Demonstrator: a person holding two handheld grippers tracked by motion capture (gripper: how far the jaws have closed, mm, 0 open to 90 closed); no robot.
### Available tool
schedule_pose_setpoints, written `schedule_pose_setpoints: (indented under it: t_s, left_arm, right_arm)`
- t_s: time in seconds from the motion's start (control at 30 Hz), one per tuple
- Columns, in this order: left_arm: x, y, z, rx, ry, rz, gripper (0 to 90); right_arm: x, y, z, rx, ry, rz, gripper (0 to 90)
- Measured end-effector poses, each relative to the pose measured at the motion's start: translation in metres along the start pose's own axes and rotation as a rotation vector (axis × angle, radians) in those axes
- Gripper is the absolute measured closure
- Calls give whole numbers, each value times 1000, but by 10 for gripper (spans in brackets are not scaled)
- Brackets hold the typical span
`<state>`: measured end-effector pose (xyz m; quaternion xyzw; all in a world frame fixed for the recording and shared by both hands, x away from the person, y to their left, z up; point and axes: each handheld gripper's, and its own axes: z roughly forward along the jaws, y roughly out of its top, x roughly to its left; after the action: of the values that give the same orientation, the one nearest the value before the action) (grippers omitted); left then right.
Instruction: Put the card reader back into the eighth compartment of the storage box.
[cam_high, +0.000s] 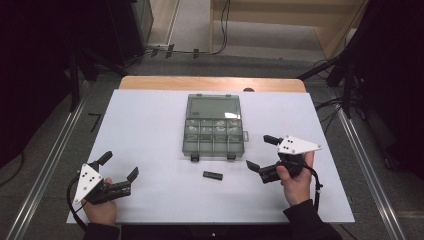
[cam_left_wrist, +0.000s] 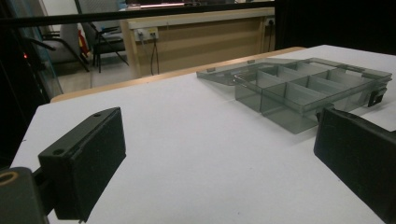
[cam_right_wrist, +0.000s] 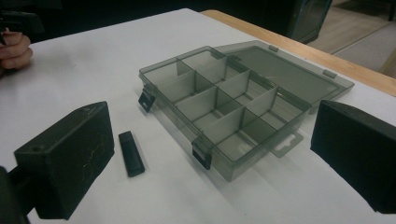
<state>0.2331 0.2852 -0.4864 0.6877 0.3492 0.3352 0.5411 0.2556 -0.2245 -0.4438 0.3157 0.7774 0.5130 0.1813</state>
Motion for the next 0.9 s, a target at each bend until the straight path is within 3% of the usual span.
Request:
schedule_pose_setpoints:
  t_s: [0.9]
  left_arm:
    - [0, 0, 0, -1, 0, 0, 23]
  right_arm:
    - [16, 28, 37, 80, 90, -75, 0]
